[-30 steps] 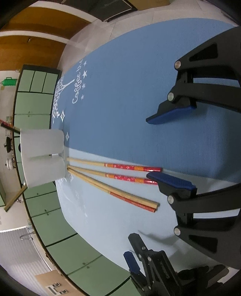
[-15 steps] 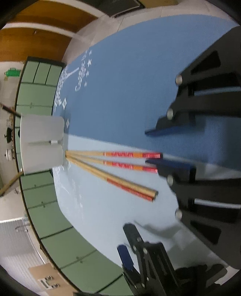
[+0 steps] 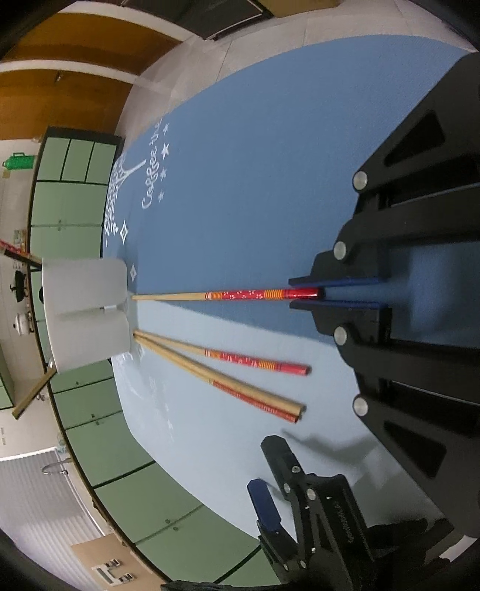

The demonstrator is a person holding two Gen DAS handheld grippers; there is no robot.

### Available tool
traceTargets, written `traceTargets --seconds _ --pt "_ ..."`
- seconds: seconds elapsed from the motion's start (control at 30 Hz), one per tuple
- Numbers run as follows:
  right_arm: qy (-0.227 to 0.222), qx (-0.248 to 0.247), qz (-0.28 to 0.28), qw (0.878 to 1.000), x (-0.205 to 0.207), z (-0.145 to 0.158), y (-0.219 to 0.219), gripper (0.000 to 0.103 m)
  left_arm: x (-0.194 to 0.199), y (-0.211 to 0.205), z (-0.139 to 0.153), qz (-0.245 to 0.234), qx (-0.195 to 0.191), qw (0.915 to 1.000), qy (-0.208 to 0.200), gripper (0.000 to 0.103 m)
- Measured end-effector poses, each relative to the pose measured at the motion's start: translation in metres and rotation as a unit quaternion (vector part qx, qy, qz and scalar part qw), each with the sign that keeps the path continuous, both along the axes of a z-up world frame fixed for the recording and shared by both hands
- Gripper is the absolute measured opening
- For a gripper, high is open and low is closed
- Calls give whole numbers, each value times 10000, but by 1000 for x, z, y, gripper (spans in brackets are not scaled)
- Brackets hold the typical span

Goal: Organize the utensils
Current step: 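Grasp another red chopstick with the left gripper while the right holds its own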

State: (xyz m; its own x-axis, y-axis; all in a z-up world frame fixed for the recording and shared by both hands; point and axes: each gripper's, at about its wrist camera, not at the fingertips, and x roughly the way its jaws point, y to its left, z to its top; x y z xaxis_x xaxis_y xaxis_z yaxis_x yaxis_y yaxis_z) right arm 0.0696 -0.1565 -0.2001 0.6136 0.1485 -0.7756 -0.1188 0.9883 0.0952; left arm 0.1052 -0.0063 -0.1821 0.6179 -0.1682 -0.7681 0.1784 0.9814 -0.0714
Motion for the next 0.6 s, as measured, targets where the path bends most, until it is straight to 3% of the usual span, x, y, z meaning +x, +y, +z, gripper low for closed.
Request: traceTargets --seconds 0.13,0.37,0.6 --pt "6 36 -20 10000 0 -1 -4 5 1 -15 -1 -118 2 9999 13 75" --pt "6 62 -12 10000 1 -2 -4 5 4 -26 -4 -13 360 9993 62 81" --pt "4 41 3 10000 0 -2 -4 6 -1 -6 -2 332 350 9988 46 80"
